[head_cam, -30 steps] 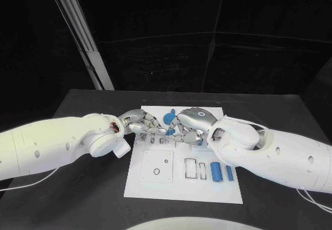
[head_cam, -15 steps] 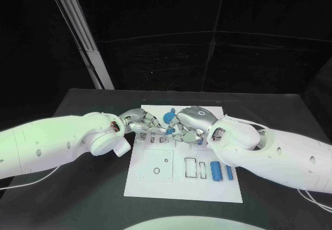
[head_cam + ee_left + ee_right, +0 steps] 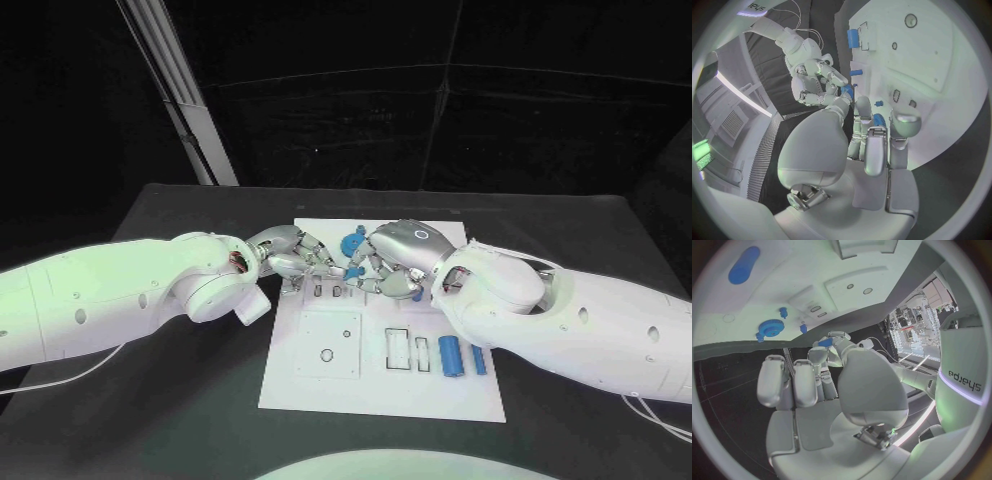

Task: Assemble the parts on the task board

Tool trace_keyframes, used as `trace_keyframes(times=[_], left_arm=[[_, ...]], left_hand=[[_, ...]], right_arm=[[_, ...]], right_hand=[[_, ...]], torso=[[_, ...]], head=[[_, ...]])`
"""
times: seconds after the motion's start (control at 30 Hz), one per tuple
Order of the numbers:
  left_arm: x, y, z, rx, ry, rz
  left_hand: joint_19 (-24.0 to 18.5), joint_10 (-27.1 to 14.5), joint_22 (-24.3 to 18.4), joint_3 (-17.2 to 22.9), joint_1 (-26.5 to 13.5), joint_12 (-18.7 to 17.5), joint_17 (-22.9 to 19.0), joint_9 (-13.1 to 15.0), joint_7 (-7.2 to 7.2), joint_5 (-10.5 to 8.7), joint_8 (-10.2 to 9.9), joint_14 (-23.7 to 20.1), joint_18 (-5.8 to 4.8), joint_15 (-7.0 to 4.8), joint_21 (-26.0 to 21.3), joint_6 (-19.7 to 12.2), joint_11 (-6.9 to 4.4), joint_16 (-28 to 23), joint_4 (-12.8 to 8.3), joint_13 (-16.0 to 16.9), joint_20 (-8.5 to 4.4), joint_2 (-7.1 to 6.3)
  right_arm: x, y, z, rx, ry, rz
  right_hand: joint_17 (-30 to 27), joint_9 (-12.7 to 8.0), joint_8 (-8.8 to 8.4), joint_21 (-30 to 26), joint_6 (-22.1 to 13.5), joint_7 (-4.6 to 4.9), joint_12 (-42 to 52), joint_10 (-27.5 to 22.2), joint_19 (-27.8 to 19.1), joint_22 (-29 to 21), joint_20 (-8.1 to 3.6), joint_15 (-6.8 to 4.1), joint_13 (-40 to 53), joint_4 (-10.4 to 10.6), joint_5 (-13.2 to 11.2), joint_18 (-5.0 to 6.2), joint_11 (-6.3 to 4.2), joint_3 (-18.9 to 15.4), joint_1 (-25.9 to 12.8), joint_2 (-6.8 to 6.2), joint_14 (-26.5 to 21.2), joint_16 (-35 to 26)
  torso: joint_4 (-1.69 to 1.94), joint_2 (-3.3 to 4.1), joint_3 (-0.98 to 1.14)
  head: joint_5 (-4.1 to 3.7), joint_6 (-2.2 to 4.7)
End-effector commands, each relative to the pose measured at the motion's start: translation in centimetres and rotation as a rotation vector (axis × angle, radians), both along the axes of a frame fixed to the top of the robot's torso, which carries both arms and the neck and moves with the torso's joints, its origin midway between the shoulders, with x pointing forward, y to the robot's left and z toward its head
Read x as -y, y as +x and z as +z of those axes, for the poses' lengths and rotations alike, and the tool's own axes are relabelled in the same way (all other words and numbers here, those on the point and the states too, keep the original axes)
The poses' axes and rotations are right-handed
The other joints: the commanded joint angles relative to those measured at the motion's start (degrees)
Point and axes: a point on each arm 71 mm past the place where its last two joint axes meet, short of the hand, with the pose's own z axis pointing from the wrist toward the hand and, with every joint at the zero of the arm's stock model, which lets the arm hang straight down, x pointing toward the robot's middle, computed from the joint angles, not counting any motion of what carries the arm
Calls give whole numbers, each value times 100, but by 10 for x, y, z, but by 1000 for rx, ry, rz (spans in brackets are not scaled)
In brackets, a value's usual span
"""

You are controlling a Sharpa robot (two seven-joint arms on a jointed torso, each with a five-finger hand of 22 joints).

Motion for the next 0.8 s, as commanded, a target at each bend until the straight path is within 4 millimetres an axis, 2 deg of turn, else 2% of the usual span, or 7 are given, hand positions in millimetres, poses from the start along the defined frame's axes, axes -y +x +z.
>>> trace_keyframes(times=[0.03, 0.8], left_arm=[[0, -1, -1, -13, 12, -11], [1, 0, -1, -10, 15, -2]], left_hand=[[33, 8, 3, 19, 57, -31, 813, -7, 10, 19, -19, 433, -93, -36, 17, 36, -21, 19, 3, -8, -12, -12], [32, 9, 5, 41, 65, -38, 814, -12, 11, 18, -24, 433, -94, -37, 18, 40, -20, 20, -9, -9, -13, -14]], right_arm=[[-2, -2, 6, 37, 40, 10], [-8, -6, 9, 40, 51, 37]], right_hand=[[14, 7, 22, 36, 164, -125, 26, 37, 34, 5, -7, -39, 4, 5, 45, -62, -11, 28, 37, 48, 260, 31], [6, 9, 36, 41, 187, -137, 90, 85, 40, 13, -13, -46, 81, 2, 73, -63, -20, 43, 50, 46, 260, 25]], torso=[[1, -2, -2], [4, 2, -1]], head=[[6, -3], [30, -28]])
